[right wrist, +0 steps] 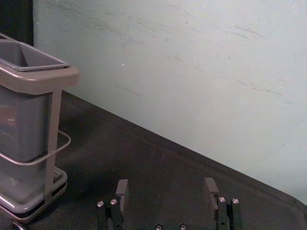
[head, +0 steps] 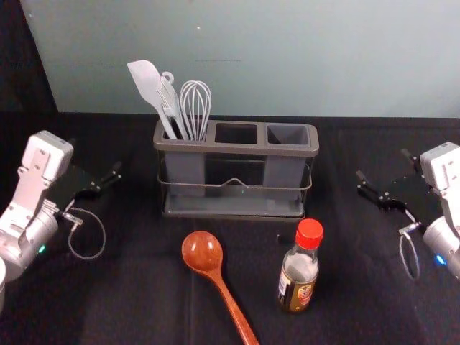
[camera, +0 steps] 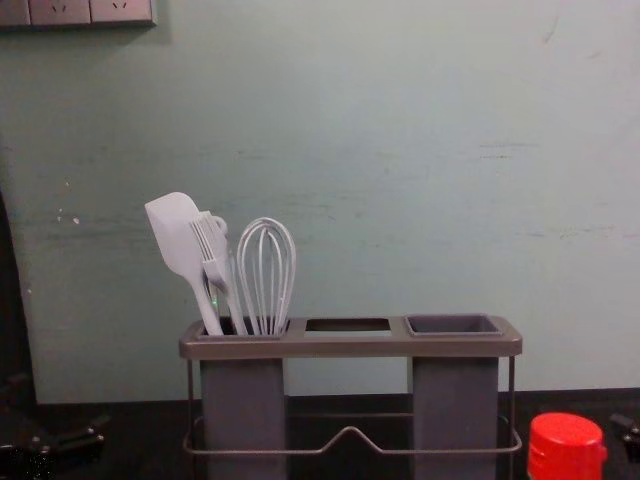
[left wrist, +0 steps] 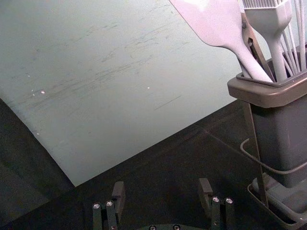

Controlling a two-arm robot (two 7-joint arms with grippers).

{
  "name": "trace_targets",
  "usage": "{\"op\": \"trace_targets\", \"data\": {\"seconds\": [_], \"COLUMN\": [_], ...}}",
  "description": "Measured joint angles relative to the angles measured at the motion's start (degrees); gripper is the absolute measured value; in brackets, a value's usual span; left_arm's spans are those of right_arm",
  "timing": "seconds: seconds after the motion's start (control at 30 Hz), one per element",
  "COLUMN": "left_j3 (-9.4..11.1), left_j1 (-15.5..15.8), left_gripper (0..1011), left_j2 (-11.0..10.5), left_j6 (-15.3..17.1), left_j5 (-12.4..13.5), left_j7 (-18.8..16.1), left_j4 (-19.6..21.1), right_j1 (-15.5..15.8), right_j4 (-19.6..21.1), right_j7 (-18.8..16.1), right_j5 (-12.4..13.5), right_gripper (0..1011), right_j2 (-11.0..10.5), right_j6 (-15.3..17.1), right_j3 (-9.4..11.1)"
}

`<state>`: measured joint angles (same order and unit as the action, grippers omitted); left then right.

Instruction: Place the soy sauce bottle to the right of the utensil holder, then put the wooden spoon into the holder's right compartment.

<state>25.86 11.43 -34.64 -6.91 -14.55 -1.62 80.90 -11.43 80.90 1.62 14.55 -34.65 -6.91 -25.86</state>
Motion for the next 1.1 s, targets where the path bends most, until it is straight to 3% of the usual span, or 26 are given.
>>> {"op": "trace_targets", "data": {"seconds": [0.57, 0.67, 0.87, 1.1], "left_j3": [0.0, 0.0, 0.0, 0.0], "left_j1": [0.0, 0.0, 0.0, 0.0], "left_gripper": [1005, 1005, 1005, 1005], "left_j2": [0.0, 0.0, 0.0, 0.0], "left_j6": [0.0, 0.0, 0.0, 0.0], "left_j5": [0.0, 0.0, 0.0, 0.0], "left_j7": [0.0, 0.0, 0.0, 0.0], "left_j4": [0.0, 0.0, 0.0, 0.0], "right_j1": [0.0, 0.2, 1.6, 4.7], "right_j4": [0.0, 0.0, 0.9, 4.7], "right_j7": [0.0, -0.5, -2.0, -4.6], "right_j5": [0.0, -0.1, 0.3, 3.3], "right_gripper": [1003, 1003, 1002, 1003], "right_j2": [0.0, 0.0, -0.1, -1.7], "right_j6": [0.0, -1.2, -3.8, -5.7], "right_j3": [0.0, 0.3, 1.9, 5.1]}}
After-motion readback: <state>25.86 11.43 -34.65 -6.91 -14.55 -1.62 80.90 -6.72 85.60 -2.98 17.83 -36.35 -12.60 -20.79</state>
